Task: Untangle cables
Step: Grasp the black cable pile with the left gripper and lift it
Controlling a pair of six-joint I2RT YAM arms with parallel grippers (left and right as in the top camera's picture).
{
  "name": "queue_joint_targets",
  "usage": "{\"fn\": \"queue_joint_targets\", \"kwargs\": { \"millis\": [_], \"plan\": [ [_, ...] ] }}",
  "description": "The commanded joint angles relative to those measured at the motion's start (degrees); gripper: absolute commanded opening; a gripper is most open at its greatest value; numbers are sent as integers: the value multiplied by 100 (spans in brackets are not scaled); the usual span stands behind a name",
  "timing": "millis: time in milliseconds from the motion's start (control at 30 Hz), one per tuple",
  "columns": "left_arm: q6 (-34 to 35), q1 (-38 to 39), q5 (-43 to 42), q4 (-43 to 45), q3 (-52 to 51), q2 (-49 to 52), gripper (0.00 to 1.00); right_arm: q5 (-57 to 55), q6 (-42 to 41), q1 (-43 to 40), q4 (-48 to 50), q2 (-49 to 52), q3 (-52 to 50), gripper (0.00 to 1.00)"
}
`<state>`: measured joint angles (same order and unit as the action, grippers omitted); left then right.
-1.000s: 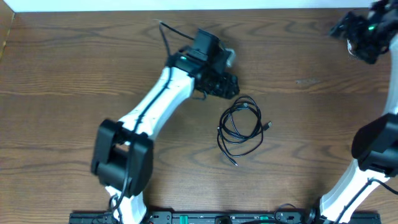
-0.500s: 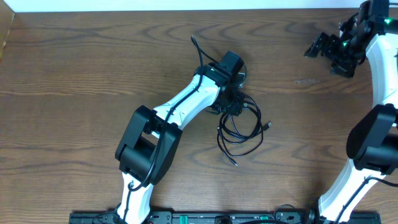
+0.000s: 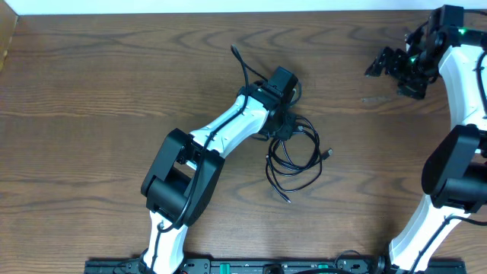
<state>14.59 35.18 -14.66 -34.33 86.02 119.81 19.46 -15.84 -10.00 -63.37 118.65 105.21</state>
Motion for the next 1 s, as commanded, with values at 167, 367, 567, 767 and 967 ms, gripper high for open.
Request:
{"fn": "queue_joint_targets", "kwargs": {
  "millis": [167,367,567,767,967],
  "plan": [
    [72,59,85,382,-83,142,26,17,284,186,-33,20,-46,98],
    [109,59,31,470,-85,398,26,-4,393,186,-37,20,-83,98],
    [-286,17,79,629,-7,275,7,22,437,284,-175,20,-103,96],
    [-511,-264,-74,81,251,-1058,7,1097,1633,542,-525,17,-103,95],
    [-468,-417,-588,-15,251,-2450,7,3357,2848,603,-680,-4,-103,91]
  ]
}}
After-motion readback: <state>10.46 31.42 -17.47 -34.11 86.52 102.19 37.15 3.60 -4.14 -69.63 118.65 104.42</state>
